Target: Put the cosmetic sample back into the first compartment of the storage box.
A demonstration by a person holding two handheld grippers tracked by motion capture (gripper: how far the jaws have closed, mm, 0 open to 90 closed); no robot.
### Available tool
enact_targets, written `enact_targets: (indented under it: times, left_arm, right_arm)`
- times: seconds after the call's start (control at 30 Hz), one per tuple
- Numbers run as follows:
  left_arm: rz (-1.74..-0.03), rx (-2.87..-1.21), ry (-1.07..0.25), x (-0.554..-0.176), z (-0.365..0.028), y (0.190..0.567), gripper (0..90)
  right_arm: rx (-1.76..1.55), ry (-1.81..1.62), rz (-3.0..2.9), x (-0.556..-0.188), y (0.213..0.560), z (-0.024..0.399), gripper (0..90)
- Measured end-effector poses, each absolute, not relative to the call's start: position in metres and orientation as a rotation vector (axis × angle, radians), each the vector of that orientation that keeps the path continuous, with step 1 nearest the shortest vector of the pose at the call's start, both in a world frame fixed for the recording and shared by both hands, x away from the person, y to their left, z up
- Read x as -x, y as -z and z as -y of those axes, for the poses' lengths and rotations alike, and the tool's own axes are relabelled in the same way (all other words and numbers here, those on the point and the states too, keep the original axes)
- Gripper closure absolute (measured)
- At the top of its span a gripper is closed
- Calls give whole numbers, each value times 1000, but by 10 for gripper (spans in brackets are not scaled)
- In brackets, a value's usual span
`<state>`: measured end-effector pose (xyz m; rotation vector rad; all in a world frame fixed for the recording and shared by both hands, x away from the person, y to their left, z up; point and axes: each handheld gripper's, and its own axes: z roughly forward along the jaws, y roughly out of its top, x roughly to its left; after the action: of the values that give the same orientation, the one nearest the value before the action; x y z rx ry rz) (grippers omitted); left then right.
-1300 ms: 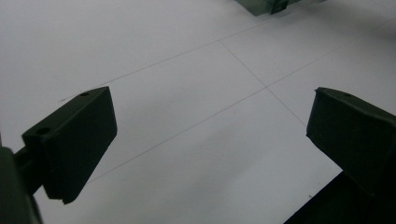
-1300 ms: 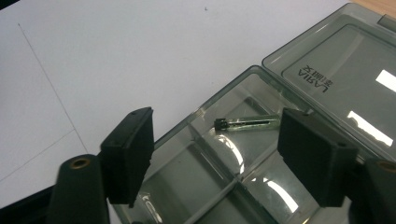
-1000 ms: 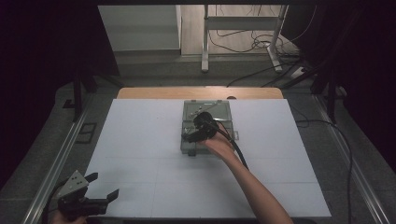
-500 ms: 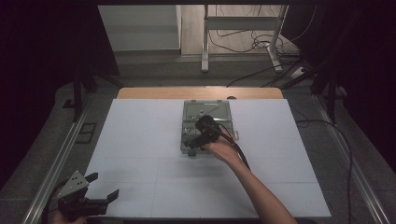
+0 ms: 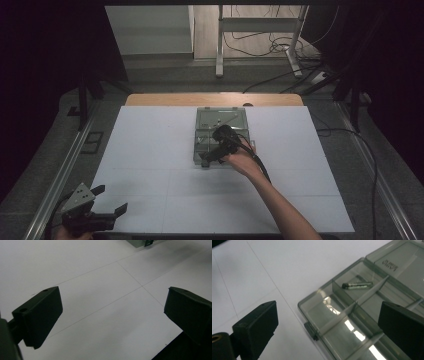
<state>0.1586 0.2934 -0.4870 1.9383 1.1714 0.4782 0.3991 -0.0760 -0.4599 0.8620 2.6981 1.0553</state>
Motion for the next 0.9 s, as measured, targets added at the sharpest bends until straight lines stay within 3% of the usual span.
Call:
enact_targets:
  times: [0.9]
  left_arm:
    - [-1166, -1933, -473, -158, -294, 487, 22]
  right_arm:
    - [-846, -1105, -2721, -366, 465, 98, 26]
